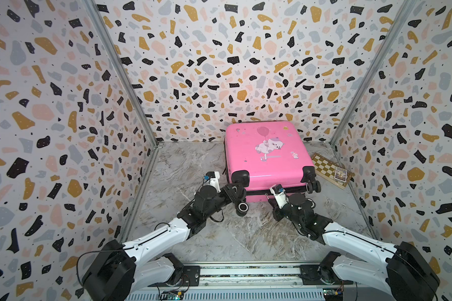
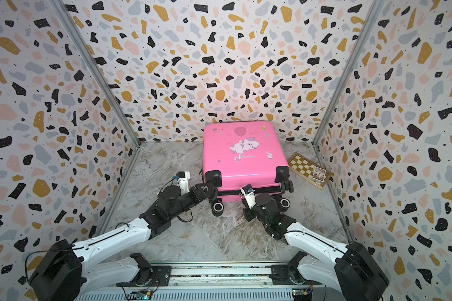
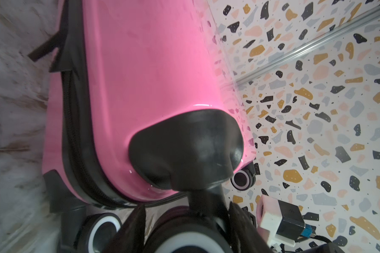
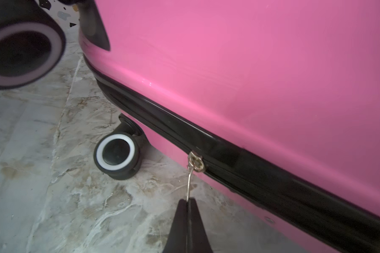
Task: Open the suitcase zippers
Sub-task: Unzip the zipper on the suitcase.
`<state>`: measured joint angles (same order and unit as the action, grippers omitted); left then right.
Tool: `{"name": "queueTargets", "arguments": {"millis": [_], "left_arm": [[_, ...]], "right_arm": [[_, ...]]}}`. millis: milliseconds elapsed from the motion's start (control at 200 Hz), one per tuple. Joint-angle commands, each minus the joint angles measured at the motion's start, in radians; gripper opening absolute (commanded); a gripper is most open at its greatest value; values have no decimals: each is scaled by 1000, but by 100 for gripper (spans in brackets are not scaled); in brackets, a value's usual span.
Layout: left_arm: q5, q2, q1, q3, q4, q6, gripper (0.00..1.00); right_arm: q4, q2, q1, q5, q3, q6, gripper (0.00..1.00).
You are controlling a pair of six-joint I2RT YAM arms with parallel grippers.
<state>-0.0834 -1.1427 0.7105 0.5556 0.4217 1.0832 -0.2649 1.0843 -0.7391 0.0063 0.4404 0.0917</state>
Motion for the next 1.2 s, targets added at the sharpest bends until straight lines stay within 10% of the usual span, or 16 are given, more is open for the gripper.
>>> {"name": "queueTargets", "arguments": {"millis": [0, 350, 581, 726, 951, 1196], "left_arm": [[-130, -36, 86, 2, 23, -16, 33], [-197, -141, 187, 5, 180, -30, 38], [-84, 72, 184, 20, -190, -180, 86], [-4, 228, 151, 40, -442, -289, 100], [-192, 282, -152, 52, -552, -330, 98], [-399, -22, -309, 148, -422, -338, 61]], "right_arm": [[-64, 12, -85, -74, 22, 4, 0], [-101, 26, -115, 1, 0, 58, 0], [-105, -44, -116, 26, -57, 75, 0], [-111, -41, -114, 29, -71, 75, 0], [-123, -37, -118, 21, -72, 78, 0], [-147, -41, -157, 39, -72, 57, 0]]}}
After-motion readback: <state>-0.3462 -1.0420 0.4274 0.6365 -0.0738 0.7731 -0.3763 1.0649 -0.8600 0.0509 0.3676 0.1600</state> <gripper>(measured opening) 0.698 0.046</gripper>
